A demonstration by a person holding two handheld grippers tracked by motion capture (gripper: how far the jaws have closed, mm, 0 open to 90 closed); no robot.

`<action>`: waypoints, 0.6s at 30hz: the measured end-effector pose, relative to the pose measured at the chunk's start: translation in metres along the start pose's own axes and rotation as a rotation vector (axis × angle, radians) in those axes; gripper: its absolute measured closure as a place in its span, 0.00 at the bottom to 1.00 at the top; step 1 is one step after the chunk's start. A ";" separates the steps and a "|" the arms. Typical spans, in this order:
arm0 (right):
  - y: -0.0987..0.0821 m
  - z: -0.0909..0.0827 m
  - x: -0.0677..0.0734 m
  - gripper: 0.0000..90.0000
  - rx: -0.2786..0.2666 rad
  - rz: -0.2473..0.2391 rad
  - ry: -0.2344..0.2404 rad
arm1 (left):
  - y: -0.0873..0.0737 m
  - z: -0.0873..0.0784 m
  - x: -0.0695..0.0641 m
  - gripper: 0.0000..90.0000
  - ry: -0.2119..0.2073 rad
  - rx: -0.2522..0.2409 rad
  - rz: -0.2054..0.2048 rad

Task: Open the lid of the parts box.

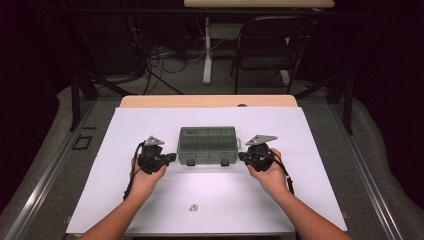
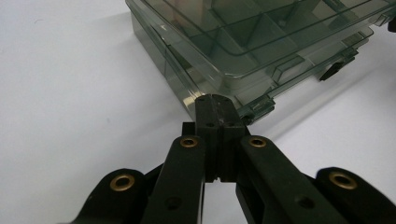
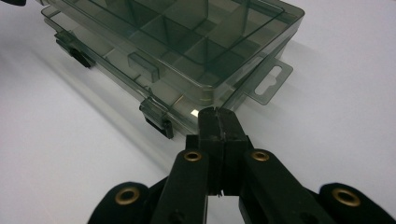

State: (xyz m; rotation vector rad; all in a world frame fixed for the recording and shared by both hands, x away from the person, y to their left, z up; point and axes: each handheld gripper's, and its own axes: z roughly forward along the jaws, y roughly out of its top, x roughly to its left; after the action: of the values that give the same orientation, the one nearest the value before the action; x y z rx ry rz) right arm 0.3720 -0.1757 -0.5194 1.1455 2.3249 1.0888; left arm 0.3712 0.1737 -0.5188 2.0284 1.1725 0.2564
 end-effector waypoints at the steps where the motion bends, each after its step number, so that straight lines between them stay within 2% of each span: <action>1: 0.000 0.001 0.000 1.00 -0.002 0.002 0.004 | 0.000 0.000 0.000 1.00 -0.003 0.000 -0.002; 7: 0.006 0.001 0.003 1.00 -0.003 -0.005 0.007 | 0.004 -0.001 -0.002 1.00 -0.019 -0.002 -0.012; 9: 0.010 0.000 0.004 1.00 -0.008 -0.007 0.008 | 0.009 -0.005 -0.004 1.00 -0.024 -0.009 -0.006; 18: 0.021 -0.004 0.003 1.00 -0.026 -0.001 0.012 | 0.023 -0.009 -0.006 1.00 -0.013 -0.020 -0.010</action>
State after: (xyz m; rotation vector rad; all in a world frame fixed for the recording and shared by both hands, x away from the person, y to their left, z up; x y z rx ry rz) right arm 0.3790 -0.1676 -0.5010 1.1310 2.3133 1.1245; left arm 0.3783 0.1668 -0.4959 2.0032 1.1674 0.2487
